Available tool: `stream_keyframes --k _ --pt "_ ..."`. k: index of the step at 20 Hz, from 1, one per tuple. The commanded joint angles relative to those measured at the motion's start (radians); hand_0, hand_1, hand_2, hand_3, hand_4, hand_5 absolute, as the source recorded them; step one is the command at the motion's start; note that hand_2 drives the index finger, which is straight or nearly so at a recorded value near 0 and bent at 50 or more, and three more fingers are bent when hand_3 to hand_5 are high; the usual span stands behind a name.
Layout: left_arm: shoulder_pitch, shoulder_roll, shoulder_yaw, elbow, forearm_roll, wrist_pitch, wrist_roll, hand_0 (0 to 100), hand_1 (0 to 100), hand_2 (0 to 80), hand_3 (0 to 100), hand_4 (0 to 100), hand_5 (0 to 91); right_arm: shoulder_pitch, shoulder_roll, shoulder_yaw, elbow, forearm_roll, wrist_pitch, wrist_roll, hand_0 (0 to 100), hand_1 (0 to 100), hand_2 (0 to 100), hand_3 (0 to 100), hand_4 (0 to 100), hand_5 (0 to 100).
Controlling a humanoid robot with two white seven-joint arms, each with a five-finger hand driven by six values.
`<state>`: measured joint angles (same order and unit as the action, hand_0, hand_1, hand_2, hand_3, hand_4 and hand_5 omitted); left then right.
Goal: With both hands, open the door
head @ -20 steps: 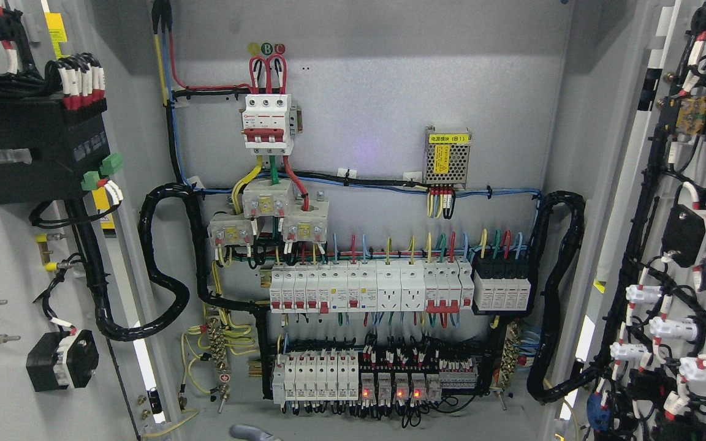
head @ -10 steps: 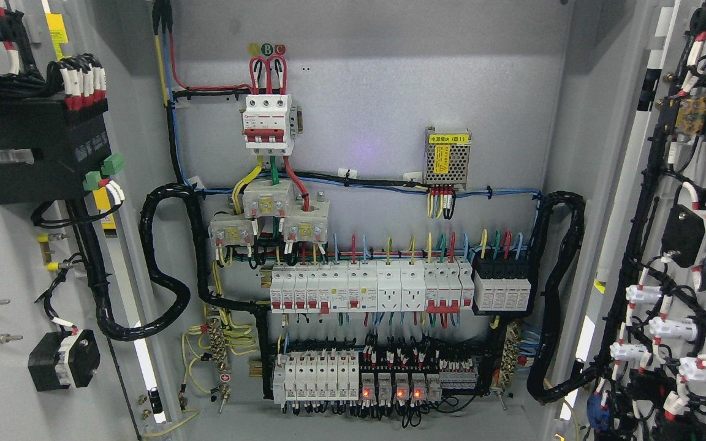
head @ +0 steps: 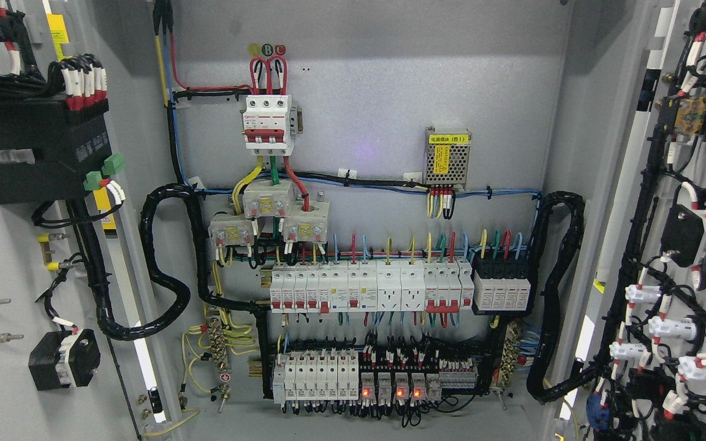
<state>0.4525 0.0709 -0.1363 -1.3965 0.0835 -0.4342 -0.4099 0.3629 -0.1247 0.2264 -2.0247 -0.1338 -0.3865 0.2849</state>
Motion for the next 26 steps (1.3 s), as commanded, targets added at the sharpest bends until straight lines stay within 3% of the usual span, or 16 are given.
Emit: stream_keyframes --k 1,6,11,19,21,24,26 --pt "0.045 0.061 -0.034 -0.550 0.002 -0.063 0.000 12 56 0.0 0 0 0.0 0.030 -0.055 -0.124 -0.069 -0.003 -0.018 0.002 0 50 4 0 0 0" --pt "0.040 0.052 -0.019 -0.659 0.010 -0.098 0.000 12 56 0.0 0 0 0.0 -0.008 -0.052 -0.179 -0.069 -0.085 -0.023 0.000 0 50 4 0 0 0" --pt "0.032 0.013 0.085 -0.664 0.019 -0.195 0.002 12 56 0.0 0 0 0.0 -0.016 -0.058 -0.208 -0.069 -0.101 -0.026 0.000 0 50 4 0 0 0" --pt "-0.026 0.020 0.181 -0.659 0.093 -0.143 0.000 12 56 0.0 0 0 0.0 -0.002 -0.032 -0.260 -0.069 -0.101 -0.075 0.000 0 50 4 0 0 0" --pt "-0.026 0.023 0.204 -0.659 0.137 -0.140 -0.001 12 56 0.0 0 0 0.0 0.004 -0.021 -0.266 -0.069 -0.101 -0.113 0.000 0 50 4 0 0 0" --pt "-0.023 0.024 0.240 -0.659 0.197 -0.103 -0.001 12 56 0.0 0 0 0.0 0.005 -0.016 -0.278 -0.068 -0.105 -0.111 0.000 0 50 4 0 0 0" --pt "-0.023 0.024 0.273 -0.659 0.226 -0.092 -0.001 12 56 0.0 0 0 0.0 0.007 0.005 -0.285 -0.068 -0.115 -0.109 0.000 0 50 4 0 0 0"
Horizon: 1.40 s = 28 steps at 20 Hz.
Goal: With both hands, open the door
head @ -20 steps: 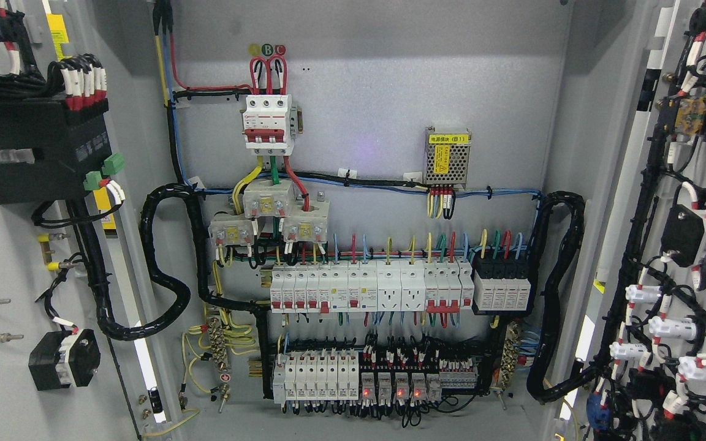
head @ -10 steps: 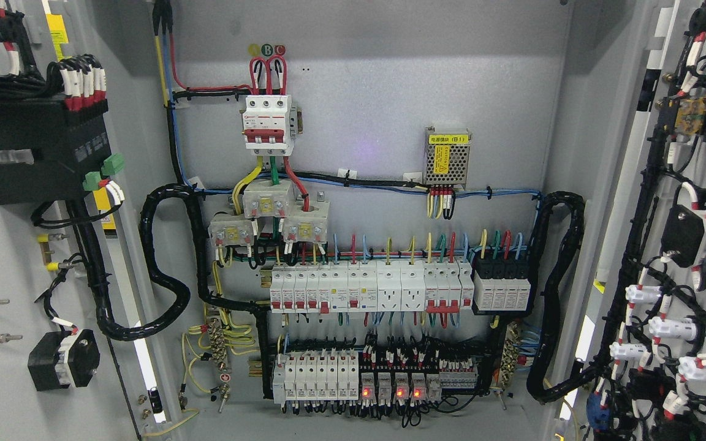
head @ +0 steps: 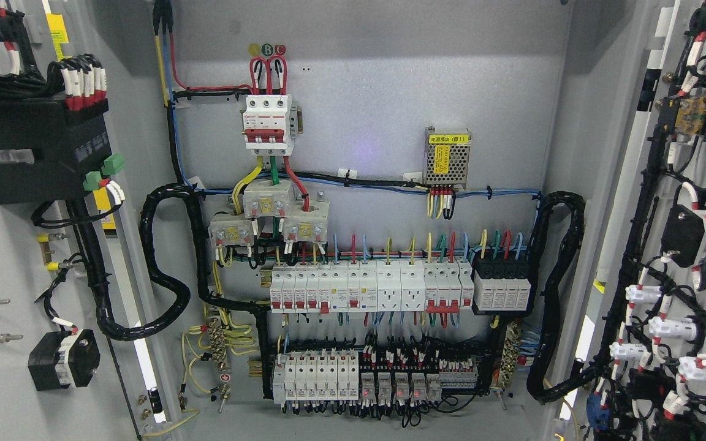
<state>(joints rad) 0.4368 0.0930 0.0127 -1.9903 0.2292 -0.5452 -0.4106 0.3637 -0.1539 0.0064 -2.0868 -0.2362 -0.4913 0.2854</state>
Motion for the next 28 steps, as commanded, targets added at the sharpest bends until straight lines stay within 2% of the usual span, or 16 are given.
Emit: stream_keyframes --k 1,6,12,15,19,22,26,28 --pt "-0.007 0.004 0.138 -0.065 0.087 0.019 0.000 12 56 0.0 0 0 0.0 0.006 0.037 -0.068 -0.006 -0.024 -0.001 0.000 0 50 4 0 0 0" --pt "0.007 0.010 0.191 -0.065 0.142 0.031 0.000 12 56 0.0 0 0 0.0 0.009 0.039 -0.091 -0.006 -0.070 -0.001 0.000 0 50 4 0 0 0" --pt "0.017 0.010 0.268 -0.064 0.283 0.119 0.000 12 56 0.0 0 0 0.0 0.027 0.054 -0.132 -0.006 -0.103 -0.007 0.000 0 50 4 0 0 0" --pt "0.019 0.011 0.286 -0.064 0.297 0.123 -0.005 12 56 0.0 0 0 0.0 0.029 0.060 -0.155 -0.006 -0.110 -0.006 0.000 0 50 4 0 0 0" --pt "0.020 0.011 0.328 -0.061 0.305 0.123 -0.057 12 56 0.0 0 0 0.0 0.029 0.076 -0.190 -0.004 -0.147 -0.004 0.000 0 50 4 0 0 0" --pt "0.036 0.023 0.358 -0.048 0.382 0.143 -0.091 12 56 0.0 0 0 0.0 0.029 0.077 -0.227 -0.004 -0.153 -0.003 0.000 0 50 4 0 0 0" --pt "0.040 0.071 0.429 0.005 0.513 0.235 -0.097 12 56 0.0 0 0 0.0 0.029 0.086 -0.269 -0.002 -0.181 -0.003 0.000 0 50 4 0 0 0" --pt "0.040 0.118 0.457 0.031 0.536 0.246 -0.115 12 56 0.0 0 0 0.0 0.028 0.086 -0.279 -0.002 -0.181 -0.007 0.001 0 50 4 0 0 0"
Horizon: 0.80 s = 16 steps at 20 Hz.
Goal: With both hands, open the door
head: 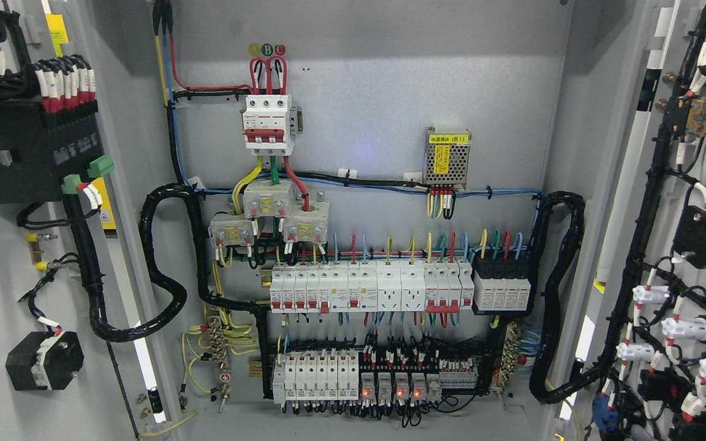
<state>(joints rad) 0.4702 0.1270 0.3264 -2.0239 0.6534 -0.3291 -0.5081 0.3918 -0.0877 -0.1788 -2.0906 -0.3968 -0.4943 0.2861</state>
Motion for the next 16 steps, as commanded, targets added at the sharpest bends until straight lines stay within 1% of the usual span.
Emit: stream_keyframes --k 1,3,4,6,8,11,14,16 --pt "0.008 0.100 0.151 0.073 0.123 0.030 -0.033 12 56 0.0 0 0 0.0 -0.001 0.020 -0.106 0.001 -0.020 -0.003 0.001 0 50 4 0 0 0" --pt "0.005 0.115 0.158 0.088 0.162 0.032 -0.059 12 56 0.0 0 0 0.0 -0.001 0.020 -0.128 0.001 -0.020 -0.003 0.001 0 50 4 0 0 0" --pt "0.004 0.120 0.160 0.093 0.181 0.032 -0.063 12 56 0.0 0 0 0.0 -0.001 0.020 -0.139 0.001 -0.020 -0.004 0.001 0 50 4 0 0 0" --pt "0.002 0.132 0.166 0.103 0.186 0.032 -0.064 12 56 0.0 0 0 0.0 -0.001 0.019 -0.159 0.001 -0.020 -0.007 0.001 0 50 4 0 0 0" --pt "-0.005 0.148 0.187 0.122 0.189 0.032 -0.064 12 56 0.0 0 0 0.0 -0.001 0.019 -0.163 0.001 -0.022 -0.007 0.001 0 50 4 0 0 0" --pt "-0.005 0.187 0.206 0.134 0.222 0.032 -0.066 12 56 0.0 0 0 0.0 0.001 0.020 -0.179 0.000 -0.023 -0.010 0.001 0 50 4 0 0 0" --pt "-0.010 0.213 0.207 0.174 0.253 0.032 -0.093 12 56 0.0 0 0 0.0 0.001 0.022 -0.188 0.000 -0.037 -0.009 0.001 0 50 4 0 0 0" --pt "-0.015 0.235 0.207 0.188 0.258 0.030 -0.096 12 56 0.0 0 0 0.0 0.001 0.022 -0.197 0.001 -0.045 -0.007 0.001 0 50 4 0 0 0"
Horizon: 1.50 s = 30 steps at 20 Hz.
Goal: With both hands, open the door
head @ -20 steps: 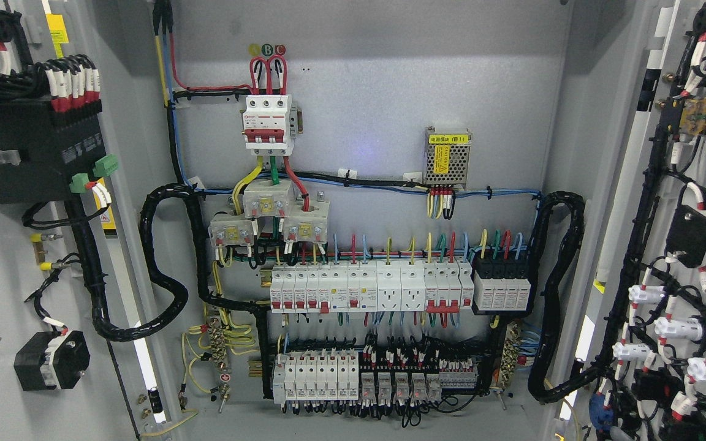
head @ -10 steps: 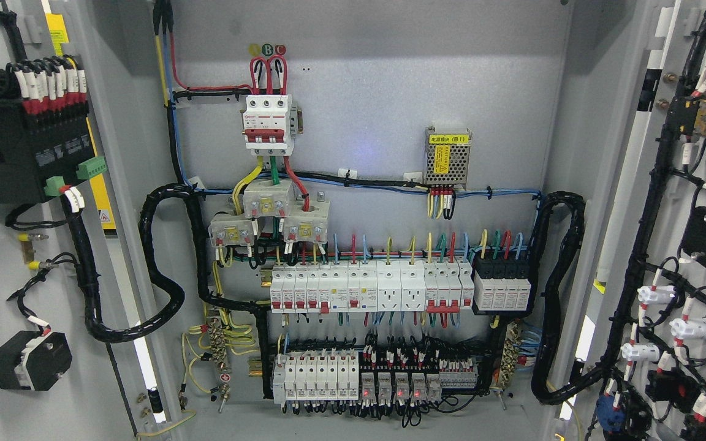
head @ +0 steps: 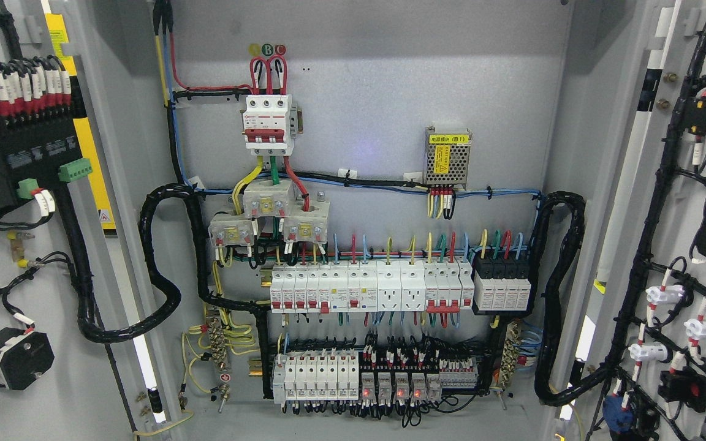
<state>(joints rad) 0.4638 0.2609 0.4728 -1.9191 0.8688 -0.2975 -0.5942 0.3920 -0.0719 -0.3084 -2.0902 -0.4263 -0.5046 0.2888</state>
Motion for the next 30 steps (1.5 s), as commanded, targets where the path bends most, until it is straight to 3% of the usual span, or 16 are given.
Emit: stream_keyframes --k 1,11,15,19,30 --pt "-0.011 0.106 0.061 0.089 0.048 0.000 -0.010 12 56 0.0 0 0 0.0 0.001 0.006 -0.072 0.001 -0.020 0.003 -0.002 0 50 4 0 0 0" --pt "-0.027 0.181 0.061 0.158 0.102 0.000 -0.010 12 56 0.0 0 0 0.0 0.001 0.006 -0.077 0.009 -0.022 0.003 -0.002 0 50 4 0 0 0" --pt "-0.027 0.215 0.061 0.186 0.170 0.000 -0.010 12 56 0.0 0 0 0.0 0.001 0.001 -0.075 0.009 -0.022 0.003 -0.002 0 50 4 0 0 0" --pt "-0.028 0.222 0.066 0.210 0.173 0.000 -0.010 12 56 0.0 0 0 0.0 0.001 -0.009 -0.057 0.006 -0.022 0.003 -0.002 0 50 4 0 0 0" --pt "-0.092 0.282 0.064 0.310 0.180 0.004 -0.010 12 56 0.0 0 0 0.0 -0.004 -0.095 0.041 0.002 -0.034 -0.038 -0.002 0 50 4 0 0 0"
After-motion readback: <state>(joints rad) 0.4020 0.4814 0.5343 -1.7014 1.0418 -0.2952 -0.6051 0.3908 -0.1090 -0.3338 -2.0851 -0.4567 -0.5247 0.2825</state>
